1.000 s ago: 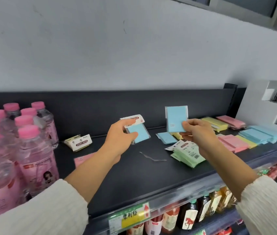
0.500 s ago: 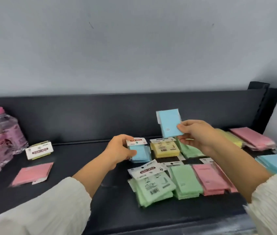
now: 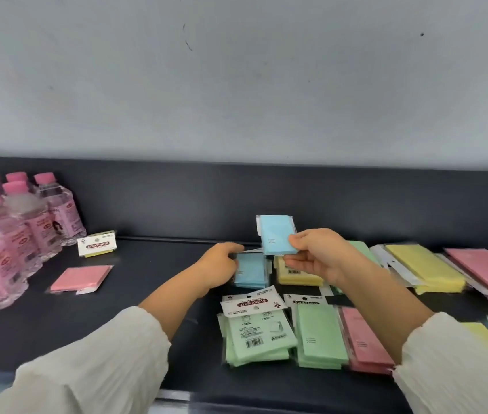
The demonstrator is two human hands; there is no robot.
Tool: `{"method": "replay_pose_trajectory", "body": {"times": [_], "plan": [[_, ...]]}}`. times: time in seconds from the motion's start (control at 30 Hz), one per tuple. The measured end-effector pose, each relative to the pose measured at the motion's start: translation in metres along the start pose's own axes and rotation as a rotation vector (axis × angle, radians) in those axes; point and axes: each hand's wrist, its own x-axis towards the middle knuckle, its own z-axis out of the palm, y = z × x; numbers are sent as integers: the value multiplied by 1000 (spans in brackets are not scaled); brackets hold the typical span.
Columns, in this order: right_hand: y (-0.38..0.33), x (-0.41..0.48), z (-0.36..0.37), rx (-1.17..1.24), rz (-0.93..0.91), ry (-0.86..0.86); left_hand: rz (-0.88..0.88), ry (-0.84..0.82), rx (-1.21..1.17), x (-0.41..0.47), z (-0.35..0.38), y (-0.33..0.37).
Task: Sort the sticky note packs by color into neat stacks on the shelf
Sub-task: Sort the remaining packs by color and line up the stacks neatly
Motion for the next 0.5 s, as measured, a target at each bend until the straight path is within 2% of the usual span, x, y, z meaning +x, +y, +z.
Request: {"method": "replay_pose_trajectory", "body": {"times": [0.17, 0.23, 0.33, 0.5], "plan": [[6, 14, 32, -42, 24, 46, 16, 107, -5, -12, -22, -4], [9, 21, 46, -126, 33, 94, 5, 144, 6, -17, -38, -12], [22, 27, 63, -414, 46, 172, -27, 170, -4, -24, -65, -29], [29, 27, 67, -925, -92, 206, -76, 204, -19, -34, -100, -59]]}}
